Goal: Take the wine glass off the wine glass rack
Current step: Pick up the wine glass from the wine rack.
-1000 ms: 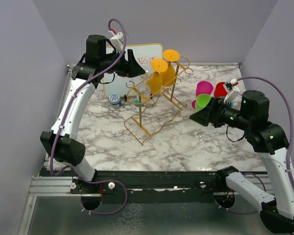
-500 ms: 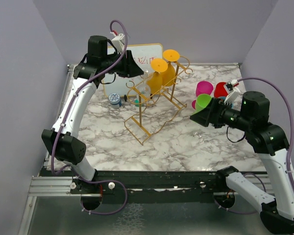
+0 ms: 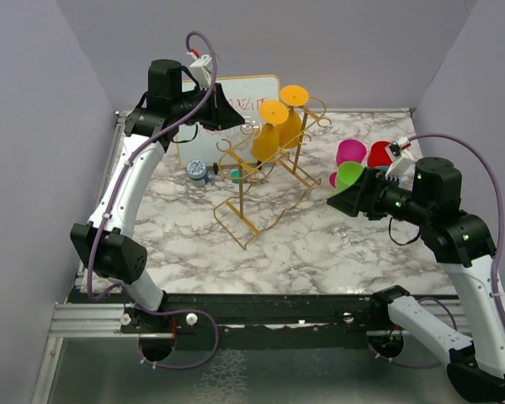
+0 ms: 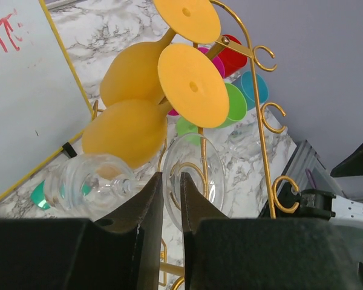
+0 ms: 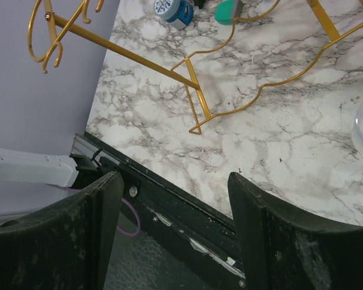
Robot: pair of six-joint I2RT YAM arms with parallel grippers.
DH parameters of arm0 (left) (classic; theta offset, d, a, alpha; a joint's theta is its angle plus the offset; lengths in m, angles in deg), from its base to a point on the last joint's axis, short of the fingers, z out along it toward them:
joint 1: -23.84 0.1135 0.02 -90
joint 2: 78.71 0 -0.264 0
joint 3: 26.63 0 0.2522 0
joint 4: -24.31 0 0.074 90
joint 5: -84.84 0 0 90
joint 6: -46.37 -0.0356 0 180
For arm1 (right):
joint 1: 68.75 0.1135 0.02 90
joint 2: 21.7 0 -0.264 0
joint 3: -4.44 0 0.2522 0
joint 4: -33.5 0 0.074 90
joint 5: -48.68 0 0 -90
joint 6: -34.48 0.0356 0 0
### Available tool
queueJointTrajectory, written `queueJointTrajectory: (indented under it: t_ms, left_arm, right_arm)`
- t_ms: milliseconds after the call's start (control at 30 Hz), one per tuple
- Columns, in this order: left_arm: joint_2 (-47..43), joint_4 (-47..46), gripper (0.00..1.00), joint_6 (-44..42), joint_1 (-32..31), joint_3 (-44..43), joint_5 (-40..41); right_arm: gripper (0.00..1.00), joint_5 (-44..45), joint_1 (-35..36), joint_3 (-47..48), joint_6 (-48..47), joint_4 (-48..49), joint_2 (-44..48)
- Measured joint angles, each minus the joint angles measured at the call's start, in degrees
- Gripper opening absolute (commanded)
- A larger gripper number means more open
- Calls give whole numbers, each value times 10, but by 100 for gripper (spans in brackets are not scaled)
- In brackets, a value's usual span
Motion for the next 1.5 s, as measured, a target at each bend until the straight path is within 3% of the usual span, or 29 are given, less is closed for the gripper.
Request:
queueJointTrajectory:
  t_ms: [733, 1500]
  left_arm:
    - [0, -42, 0, 52, 25, 5, -33]
    - [-21, -243, 0, 190, 43, 106, -62]
  right_arm:
    - [75, 26, 0, -6, 2, -9, -2]
    - [75, 41, 0, -9, 2, -24, 6]
